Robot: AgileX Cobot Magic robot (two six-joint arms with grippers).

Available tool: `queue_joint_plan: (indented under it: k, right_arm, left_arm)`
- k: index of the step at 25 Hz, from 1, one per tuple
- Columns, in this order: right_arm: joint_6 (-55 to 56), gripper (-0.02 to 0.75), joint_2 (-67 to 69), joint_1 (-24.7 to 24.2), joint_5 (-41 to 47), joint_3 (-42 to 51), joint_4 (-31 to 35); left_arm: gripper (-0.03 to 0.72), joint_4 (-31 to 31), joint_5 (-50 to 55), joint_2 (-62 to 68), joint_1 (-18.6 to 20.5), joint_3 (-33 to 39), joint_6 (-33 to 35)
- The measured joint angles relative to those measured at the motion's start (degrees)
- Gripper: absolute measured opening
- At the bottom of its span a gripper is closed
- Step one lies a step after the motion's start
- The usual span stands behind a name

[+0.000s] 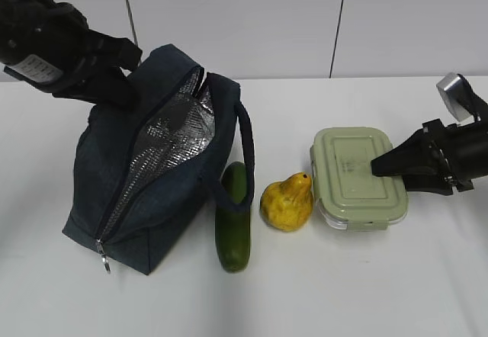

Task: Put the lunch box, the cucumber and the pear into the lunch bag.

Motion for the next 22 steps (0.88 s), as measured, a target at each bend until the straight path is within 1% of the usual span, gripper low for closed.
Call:
queue_joint_plan:
  k: [10,17,22]
  right_arm:
    - [0.2,0.383,-3.0,0.0,0.0,-1.0,1.0]
    - [3.7,0.383,-6.0,0.0,0.5,-4.8,1.1]
    - [5.0,0.383,-7.3,0.0,0.9,-5.3,2.5]
  left_arm:
    - [0.001,0.0,0.0,0.0,0.0,0.0,0.0]
    - [0.001,0.1,0.0,0.0,0.0,0.0,0.0]
    - [0.001,0.1,0.0,0.3,0.0,0.0,0.0]
